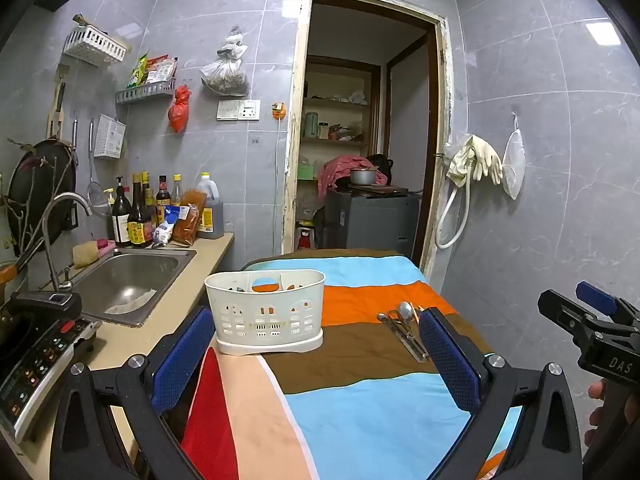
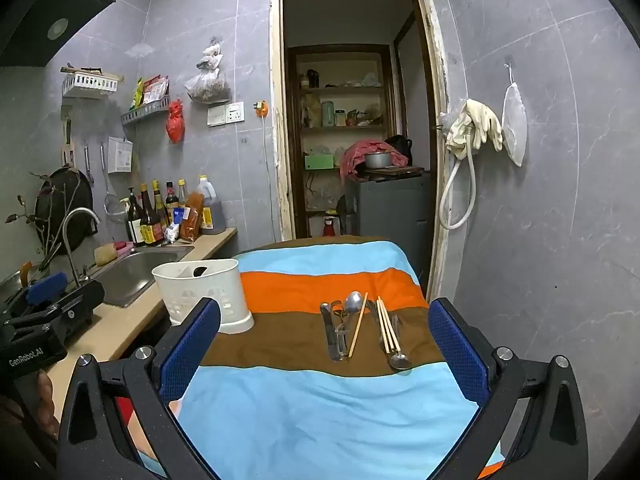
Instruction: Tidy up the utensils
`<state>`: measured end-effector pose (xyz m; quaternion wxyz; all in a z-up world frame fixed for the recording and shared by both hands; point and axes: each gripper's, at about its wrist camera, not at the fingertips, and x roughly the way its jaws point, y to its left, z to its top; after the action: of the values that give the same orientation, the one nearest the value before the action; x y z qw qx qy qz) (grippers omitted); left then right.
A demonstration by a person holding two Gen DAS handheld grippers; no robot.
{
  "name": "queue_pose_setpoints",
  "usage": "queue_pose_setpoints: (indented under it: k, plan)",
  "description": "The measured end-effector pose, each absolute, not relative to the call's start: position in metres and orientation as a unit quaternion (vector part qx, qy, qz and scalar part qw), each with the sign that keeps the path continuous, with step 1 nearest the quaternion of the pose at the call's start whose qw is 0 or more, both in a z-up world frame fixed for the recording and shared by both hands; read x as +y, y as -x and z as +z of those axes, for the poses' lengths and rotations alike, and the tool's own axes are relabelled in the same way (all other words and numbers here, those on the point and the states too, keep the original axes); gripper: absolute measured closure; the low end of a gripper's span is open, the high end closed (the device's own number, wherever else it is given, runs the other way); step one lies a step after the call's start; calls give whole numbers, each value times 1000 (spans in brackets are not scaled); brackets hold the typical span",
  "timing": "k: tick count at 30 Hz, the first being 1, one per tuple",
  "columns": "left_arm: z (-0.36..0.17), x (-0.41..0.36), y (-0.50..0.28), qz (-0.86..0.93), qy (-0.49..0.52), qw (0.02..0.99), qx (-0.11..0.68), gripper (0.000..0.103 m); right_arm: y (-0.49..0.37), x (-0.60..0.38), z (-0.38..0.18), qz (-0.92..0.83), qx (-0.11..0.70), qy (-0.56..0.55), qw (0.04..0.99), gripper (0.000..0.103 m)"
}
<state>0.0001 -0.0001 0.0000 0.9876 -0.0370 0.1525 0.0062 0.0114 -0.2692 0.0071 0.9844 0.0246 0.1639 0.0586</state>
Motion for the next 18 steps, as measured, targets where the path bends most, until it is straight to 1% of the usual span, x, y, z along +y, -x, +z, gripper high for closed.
queue_pose_setpoints:
  k: [1,18]
  plan:
    - [0,0,0,6,38,988,152,0,-12,-269,7,59,173,-27,983,1]
    - [0,1,0,6,32,988,151,0,-15,-269,7,54,170,-25,984,1]
